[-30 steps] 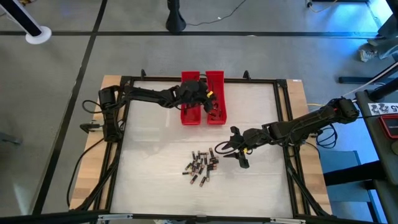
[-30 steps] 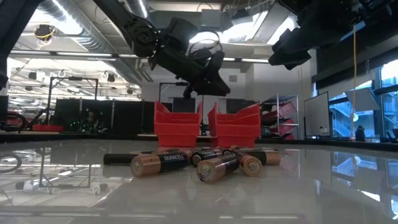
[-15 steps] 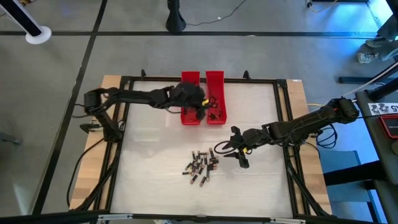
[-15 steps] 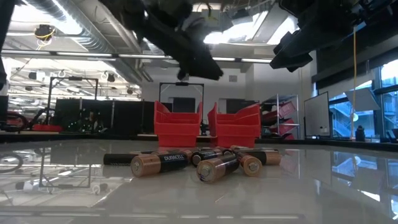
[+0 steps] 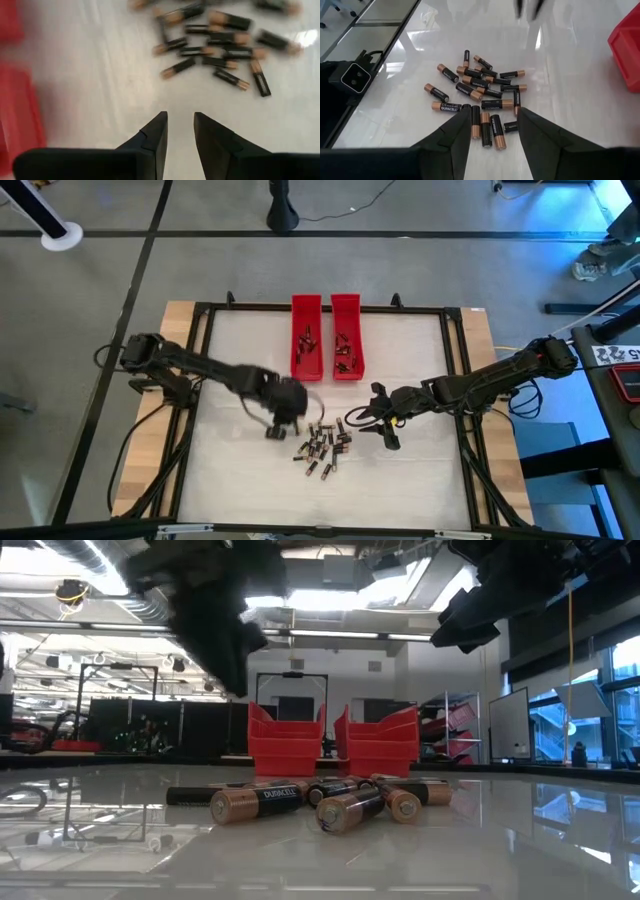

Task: Sort batteries
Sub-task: Put the small black battery into the right red bin

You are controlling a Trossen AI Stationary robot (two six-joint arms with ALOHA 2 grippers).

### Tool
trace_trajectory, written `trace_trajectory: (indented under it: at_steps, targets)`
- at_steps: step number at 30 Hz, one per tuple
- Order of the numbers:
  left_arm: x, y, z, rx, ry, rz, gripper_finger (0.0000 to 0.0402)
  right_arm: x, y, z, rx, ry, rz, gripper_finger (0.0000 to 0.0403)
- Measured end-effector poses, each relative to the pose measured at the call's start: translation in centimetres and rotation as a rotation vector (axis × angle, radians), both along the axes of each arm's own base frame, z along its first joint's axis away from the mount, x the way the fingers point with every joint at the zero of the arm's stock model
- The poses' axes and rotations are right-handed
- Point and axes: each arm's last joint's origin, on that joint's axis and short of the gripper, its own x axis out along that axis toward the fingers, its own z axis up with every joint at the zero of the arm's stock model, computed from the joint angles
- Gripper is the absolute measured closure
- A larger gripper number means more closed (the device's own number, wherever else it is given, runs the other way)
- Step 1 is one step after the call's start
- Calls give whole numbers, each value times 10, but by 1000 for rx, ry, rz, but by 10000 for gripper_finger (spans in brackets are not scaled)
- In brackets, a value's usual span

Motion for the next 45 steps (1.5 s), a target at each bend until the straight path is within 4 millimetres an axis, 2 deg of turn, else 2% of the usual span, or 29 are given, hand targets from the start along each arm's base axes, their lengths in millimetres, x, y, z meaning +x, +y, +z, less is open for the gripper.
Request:
trace_trajectory:
  at_steps: [5,12,18,24,36,45]
  targets:
    - [12,-24,-16,194,-61,-194,316,1,0,1,16,-14,-8,240]
    - [33,-26,-41,242,-27,-295,316,1,0,1,35,-4,-21,240]
    - [50,-28,-46,260,-24,-354,316,1,0,1,34,-4,-20,240]
    - [53,-29,-53,236,-1,-431,316,0,0,1,32,-1,-20,240]
    - [57,-17,-66,209,32,-450,316,0,0,0,22,2,-14,240]
    - [59,-19,-85,186,95,-493,316,0,0,0,9,5,-6,240]
